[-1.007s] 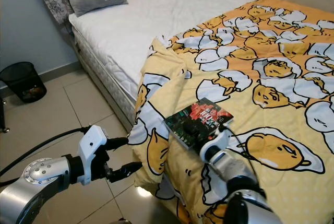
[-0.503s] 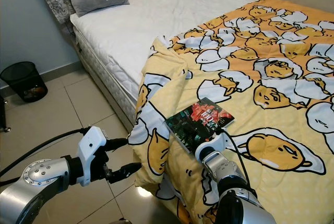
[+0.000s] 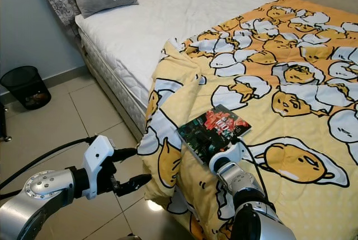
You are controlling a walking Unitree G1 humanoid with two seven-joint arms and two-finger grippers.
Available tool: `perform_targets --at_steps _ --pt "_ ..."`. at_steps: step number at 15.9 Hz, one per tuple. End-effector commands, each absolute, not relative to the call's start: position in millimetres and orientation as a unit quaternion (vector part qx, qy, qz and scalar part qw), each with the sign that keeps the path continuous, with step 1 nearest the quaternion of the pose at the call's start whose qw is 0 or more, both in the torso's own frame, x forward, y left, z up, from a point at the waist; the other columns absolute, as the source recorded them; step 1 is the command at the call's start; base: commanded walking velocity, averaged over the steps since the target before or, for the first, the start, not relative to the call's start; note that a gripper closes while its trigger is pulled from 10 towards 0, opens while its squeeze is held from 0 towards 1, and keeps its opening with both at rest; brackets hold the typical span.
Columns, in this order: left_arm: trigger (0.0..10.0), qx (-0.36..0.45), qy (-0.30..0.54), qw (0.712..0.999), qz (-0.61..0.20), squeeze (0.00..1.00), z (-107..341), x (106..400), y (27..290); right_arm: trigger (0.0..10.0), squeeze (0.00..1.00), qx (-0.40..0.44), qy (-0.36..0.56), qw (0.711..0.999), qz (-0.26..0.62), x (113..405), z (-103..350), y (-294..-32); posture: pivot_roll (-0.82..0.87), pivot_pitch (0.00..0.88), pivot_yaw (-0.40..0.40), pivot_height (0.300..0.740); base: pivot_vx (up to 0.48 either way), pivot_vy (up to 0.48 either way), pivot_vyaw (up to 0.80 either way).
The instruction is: Clean up the room
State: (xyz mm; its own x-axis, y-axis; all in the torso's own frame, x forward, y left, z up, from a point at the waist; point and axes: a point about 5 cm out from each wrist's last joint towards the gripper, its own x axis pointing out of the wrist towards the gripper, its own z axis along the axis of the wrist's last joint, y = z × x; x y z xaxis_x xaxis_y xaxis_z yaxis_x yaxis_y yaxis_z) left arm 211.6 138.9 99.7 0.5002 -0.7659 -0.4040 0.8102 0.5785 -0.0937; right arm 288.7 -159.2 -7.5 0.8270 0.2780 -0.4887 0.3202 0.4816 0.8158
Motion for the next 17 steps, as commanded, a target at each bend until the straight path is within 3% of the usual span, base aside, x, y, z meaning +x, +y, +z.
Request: perform_targets --at_steps 1,4,5,6,8,17 --pt "10.0 0.062 0.208 0.866 -0.451 1.00 99 212 142 5.8 0.00 0.510 0.297 0.807 -0.016 290 -7 -156 0.06 0.000 0.066 0.740 0.000 0.000 0.00" --pt "10.0 0.062 0.208 0.866 -0.451 1.00 99 212 142 5.8 0.00 0.510 0.297 0.807 -0.016 290 -7 -156 0.06 0.000 0.066 0.740 0.000 0.000 0.00" --pt "10.0 0.062 0.208 0.866 -0.450 1.00 99 212 142 3.5 0.00 0.525 0.283 0.802 -0.020 293 -5 -154 0.06 0.000 0.065 0.740 0.000 0.000 0.00" --pt "10.0 0.063 0.208 0.866 -0.450 1.00 99 212 142 0.0 0.00 0.543 0.252 0.801 0.001 300 4 -154 0.05 0.000 0.060 0.740 0.000 0.000 0.00" --pt "10.0 0.064 0.208 0.865 -0.451 1.00 98 212 141 0.0 0.00 0.560 0.212 0.800 0.033 307 14 -154 0.05 0.000 0.060 0.740 0.000 0.000 0.00" --pt "10.0 0.066 0.209 0.868 -0.446 1.00 97 211 142 0.0 0.00 0.538 0.216 0.813 0.051 302 13 -161 0.04 0.000 0.054 0.740 0.000 0.000 0.00"
